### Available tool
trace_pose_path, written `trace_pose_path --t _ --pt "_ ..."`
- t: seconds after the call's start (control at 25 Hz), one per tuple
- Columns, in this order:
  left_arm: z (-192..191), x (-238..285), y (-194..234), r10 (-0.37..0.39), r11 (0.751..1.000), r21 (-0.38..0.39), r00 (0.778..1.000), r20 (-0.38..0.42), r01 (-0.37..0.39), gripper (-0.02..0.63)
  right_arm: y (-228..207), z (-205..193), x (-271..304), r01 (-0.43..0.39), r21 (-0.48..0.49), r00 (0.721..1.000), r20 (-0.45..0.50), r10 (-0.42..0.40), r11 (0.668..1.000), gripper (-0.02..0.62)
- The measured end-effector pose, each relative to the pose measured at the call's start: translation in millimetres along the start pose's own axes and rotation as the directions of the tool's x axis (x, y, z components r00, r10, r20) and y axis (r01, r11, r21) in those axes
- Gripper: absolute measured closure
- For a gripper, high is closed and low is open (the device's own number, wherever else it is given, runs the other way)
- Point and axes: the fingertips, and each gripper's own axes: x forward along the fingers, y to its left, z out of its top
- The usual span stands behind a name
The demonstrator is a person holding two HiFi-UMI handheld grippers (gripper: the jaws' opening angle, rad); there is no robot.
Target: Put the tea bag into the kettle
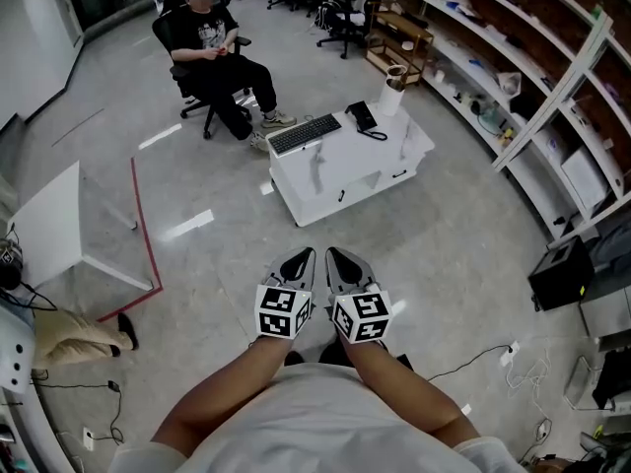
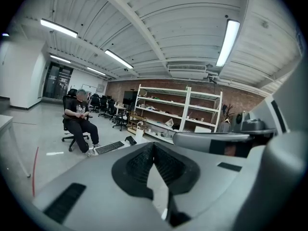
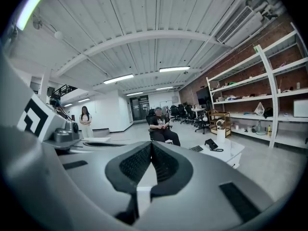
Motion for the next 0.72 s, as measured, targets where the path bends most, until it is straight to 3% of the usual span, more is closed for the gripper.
trace_pose_path --t 0.32,0.72 --pt "9.0 41.5 -5.6 0.009 1.0 -0.004 1.0 0.002 -0.009 0.598 -39.1 12.3 13.3 -0.043 0.02 0.999 0.018 0.043 0.999 0.586" --pt "26.7 135.0 -23.5 0.043 0.999 -0.007 0.999 0.012 -0.043 0.598 -115.9 28.9 46.5 -0.123 0.007 0.992 0.0 0.123 0.992 0.587"
